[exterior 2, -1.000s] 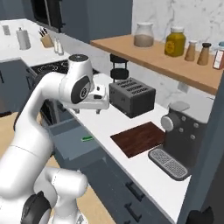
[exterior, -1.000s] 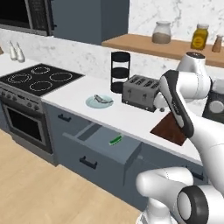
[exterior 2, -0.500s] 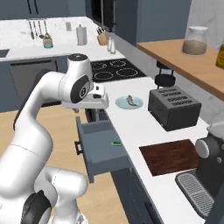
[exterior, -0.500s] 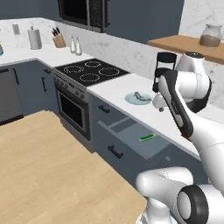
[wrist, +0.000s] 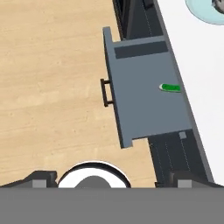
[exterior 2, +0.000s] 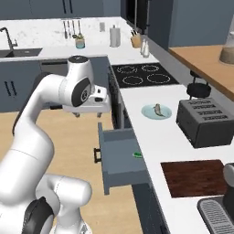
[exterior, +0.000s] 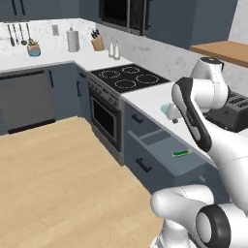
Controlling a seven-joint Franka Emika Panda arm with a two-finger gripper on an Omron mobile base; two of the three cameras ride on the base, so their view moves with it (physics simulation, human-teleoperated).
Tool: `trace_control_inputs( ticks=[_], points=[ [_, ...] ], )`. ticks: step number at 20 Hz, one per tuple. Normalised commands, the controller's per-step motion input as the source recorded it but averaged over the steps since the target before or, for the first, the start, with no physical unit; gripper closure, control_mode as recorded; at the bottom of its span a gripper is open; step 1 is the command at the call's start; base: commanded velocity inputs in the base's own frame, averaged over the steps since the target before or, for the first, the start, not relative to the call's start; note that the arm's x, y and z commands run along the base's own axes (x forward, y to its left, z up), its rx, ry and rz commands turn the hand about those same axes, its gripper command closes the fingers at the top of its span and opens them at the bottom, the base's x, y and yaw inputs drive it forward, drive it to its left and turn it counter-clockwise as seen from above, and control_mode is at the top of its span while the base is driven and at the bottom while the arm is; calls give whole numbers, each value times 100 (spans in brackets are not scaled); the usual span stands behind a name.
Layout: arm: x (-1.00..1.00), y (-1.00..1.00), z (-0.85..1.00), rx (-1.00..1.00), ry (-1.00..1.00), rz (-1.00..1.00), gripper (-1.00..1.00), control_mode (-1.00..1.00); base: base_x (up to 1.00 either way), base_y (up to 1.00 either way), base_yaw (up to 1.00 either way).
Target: Pick up the knife from the drawer and place it on the cutting board. Then place the meat from the plate to the cutting board.
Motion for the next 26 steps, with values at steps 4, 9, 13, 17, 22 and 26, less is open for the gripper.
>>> trace_control_inputs(
  ticks=[4,9,13,17,22,26],
  points=[
    [0,0,0,0,0,0,-100,100,0,-18,17],
    [0,0,0,0,0,0,-100,100,-26,-55,52],
    [0,0,0,0,0,0,-100,100,-14,-10,10],
    [0,0,0,0,0,0,-100,100,-41,-63,4],
    [0,0,0,0,0,0,-100,100,-5,-61,0],
    [3,0,0,0,0,0,-100,-100,2,0,0]
  ],
)
